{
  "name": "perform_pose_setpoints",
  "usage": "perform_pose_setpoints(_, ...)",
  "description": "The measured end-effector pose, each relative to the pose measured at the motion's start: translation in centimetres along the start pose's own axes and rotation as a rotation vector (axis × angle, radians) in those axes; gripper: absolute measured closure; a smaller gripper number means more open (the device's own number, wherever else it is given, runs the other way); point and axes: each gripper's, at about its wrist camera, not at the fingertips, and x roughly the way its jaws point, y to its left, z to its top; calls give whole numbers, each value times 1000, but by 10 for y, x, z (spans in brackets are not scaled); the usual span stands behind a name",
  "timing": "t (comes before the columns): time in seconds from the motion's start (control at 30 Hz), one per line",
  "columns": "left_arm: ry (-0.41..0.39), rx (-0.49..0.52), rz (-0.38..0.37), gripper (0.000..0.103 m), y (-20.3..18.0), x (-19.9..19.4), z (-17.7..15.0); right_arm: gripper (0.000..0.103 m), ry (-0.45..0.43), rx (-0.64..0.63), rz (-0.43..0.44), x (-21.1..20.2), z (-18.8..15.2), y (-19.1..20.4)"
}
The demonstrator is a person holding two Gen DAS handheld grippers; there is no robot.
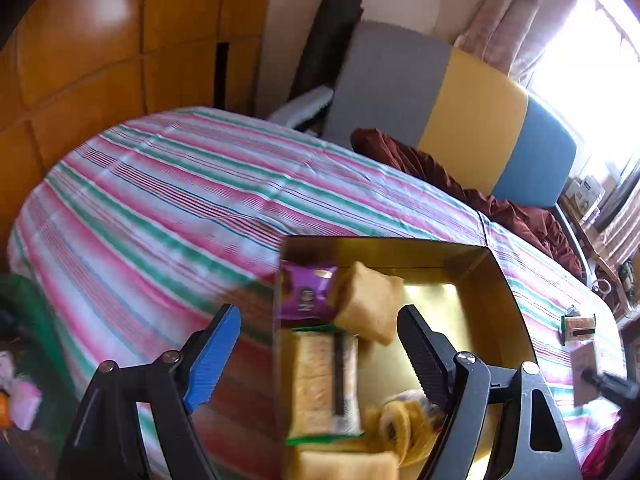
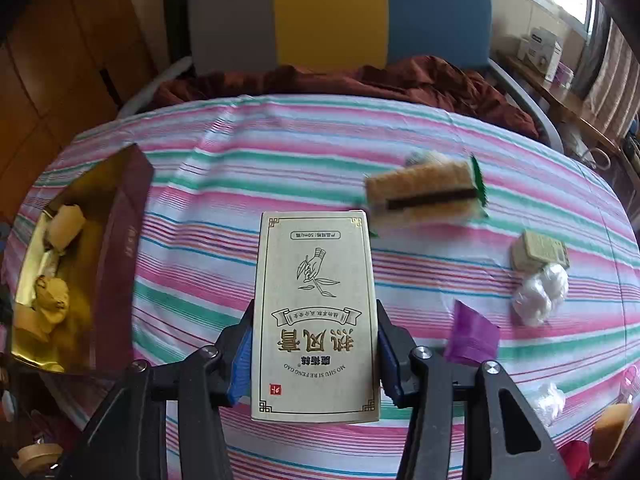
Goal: Organize objects
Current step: 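Lower the cream box into the gold tray and open the right tool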
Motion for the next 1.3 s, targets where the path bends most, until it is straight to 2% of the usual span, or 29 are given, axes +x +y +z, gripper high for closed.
perform_pose_setpoints(0.17, -47, 14, 19, 22, 20, -26, -14, 52, -80, -104, 149, -23, 29, 85)
perform_pose_setpoints(0.3, -41, 14, 12, 21, 31, -33, -27, 52, -62, -146, 249, -6, 47, 155)
perform_pose_setpoints(0.4, -29, -8, -2, 21, 40, -34, -34, 52, -21, -140, 255, 24, 56, 199)
perform_pose_setpoints(0.57, -26, -35, -17, 21, 45, -32, -36, 52, 72, -125, 196, 81, 62, 246)
perform_pose_setpoints(0.63, -25, -38, -26, 21, 46, -32, -37, 52, 140, -149, 258, 98, 55, 264)
perform_pose_setpoints(0.7, -25, -39, -26, 21, 47, -31, -37, 50, 190, -228, 342, 103, 41, 285)
perform_pose_setpoints(0.77, -16, -46, -31, 21, 48, -29, -39, 49, 214, -320, 381, 99, 25, 302)
perform_pose_setpoints(0.87, -5, -45, -32, 21, 46, -26, -41, 47, 228, -356, 415, 91, 14, 309)
perform_pose_setpoints(0.93, -8, -37, -24, 21, 42, -26, -42, 34, 215, -331, 430, 88, 13, 304)
perform_pose_setpoints(0.97, -13, -29, -22, 21, 40, -27, -42, 19, 202, -311, 433, 85, 14, 300)
perform_pose_setpoints(1.0, -21, -18, -18, 21, 38, -29, -42, 14, 180, -293, 432, 81, 13, 297)
perform_pose_setpoints(1.17, -54, 28, 10, 19, 25, -37, -44, 14, 108, -212, 451, 61, 22, 272)
perform_pose_setpoints(1.3, -61, 50, 17, 19, 15, -42, -49, 14, 56, -181, 427, 43, 24, 253)
